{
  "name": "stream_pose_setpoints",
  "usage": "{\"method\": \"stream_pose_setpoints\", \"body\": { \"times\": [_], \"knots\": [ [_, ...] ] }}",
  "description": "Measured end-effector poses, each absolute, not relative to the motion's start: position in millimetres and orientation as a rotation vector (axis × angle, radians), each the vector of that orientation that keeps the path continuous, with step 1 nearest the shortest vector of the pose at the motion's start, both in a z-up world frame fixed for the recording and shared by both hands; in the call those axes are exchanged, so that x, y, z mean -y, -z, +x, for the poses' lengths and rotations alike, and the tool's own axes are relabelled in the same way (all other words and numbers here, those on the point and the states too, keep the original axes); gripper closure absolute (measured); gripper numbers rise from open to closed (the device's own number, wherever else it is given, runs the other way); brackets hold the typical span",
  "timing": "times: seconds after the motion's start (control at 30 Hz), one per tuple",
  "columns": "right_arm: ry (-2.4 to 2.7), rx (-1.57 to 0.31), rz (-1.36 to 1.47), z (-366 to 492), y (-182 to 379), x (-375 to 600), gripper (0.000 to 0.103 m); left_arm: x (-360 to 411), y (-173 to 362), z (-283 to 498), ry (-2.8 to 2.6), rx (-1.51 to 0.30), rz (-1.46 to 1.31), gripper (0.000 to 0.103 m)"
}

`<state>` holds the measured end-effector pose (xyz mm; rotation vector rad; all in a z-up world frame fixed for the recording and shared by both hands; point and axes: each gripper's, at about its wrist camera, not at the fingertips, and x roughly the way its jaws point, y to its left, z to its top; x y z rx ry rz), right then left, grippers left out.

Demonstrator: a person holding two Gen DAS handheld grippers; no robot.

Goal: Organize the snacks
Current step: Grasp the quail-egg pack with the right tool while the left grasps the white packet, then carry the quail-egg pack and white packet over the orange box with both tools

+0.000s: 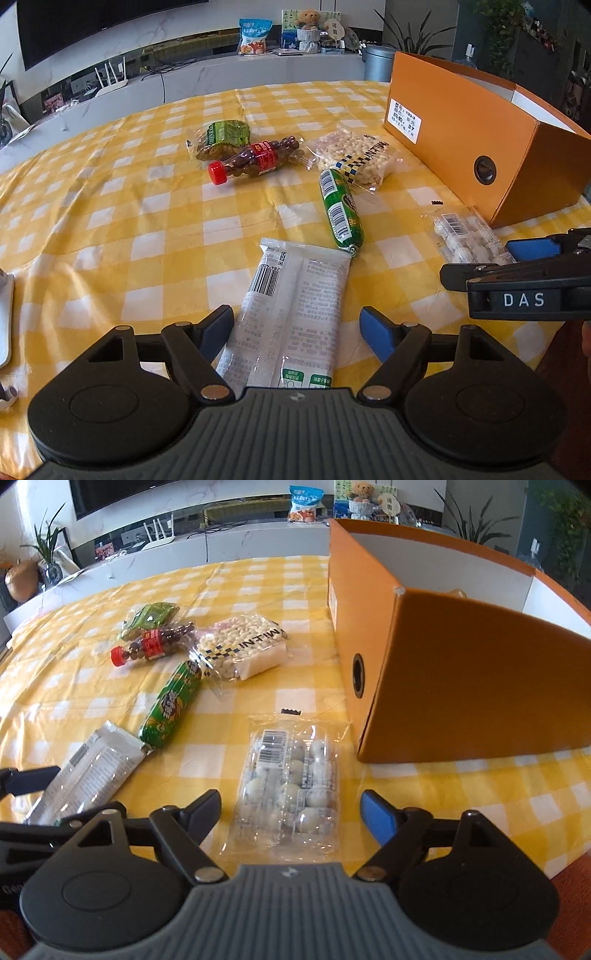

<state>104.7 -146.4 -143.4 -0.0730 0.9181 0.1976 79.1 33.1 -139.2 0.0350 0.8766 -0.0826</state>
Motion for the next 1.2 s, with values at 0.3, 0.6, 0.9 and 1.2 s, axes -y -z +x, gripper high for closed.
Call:
{"method": "stream_pose_setpoints", "body": {
  "times": [0.3, 0.6, 0.9, 1.2],
  "knots": [
    [-0.213, -0.859, -0.105, 95.5, 143.6, 143.8, 0.046, -38.1, 137.0, 78.8, 0.058, -0.859, 0.015, 0.038],
    [-0.244, -0.854, -0.096, 93.9, 139.0, 146.0, 0.051, -45.4, 127.6, 73.3, 0.028, -0.818, -0.059, 0.043],
    [-0.305, -0.814, -0.071, 82.9, 117.8, 147.7, 0.051, -44.0, 103.5, 67.5, 0.04, -0.776, -0.102, 0.043],
    [-0.358, -0.774, -0.038, 69.8, 88.1, 158.1, 0.051, -41.6, 72.1, 61.8, 0.043, -0.769, -0.156, 0.043]
  ]
}}
